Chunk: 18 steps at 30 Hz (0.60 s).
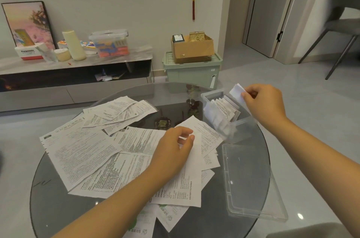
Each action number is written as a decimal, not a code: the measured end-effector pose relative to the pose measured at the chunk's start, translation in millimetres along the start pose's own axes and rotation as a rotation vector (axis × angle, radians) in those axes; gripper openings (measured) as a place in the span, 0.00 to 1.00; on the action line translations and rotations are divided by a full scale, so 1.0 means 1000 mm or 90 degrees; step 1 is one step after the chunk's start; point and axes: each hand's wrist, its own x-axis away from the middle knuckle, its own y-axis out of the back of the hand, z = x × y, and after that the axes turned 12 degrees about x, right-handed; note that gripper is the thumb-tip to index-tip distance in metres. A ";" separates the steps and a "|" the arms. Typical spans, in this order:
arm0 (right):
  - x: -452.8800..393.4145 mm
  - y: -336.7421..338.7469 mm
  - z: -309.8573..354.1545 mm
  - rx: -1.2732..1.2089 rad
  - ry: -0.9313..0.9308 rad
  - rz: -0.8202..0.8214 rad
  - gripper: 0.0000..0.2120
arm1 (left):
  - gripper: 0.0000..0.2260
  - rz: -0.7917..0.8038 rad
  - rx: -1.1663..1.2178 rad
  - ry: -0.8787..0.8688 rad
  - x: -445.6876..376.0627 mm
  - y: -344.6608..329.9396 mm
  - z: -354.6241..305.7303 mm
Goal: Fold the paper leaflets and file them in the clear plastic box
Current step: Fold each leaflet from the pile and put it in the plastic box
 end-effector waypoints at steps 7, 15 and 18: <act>-0.015 -0.017 0.001 0.045 -0.027 0.074 0.04 | 0.09 0.012 -0.018 0.014 -0.001 -0.003 0.003; -0.019 -0.027 0.008 0.200 -0.015 0.107 0.04 | 0.08 0.024 -0.022 0.020 -0.001 -0.003 0.004; -0.019 -0.031 0.011 0.247 -0.017 0.098 0.05 | 0.08 0.024 -0.022 0.022 -0.001 -0.002 0.005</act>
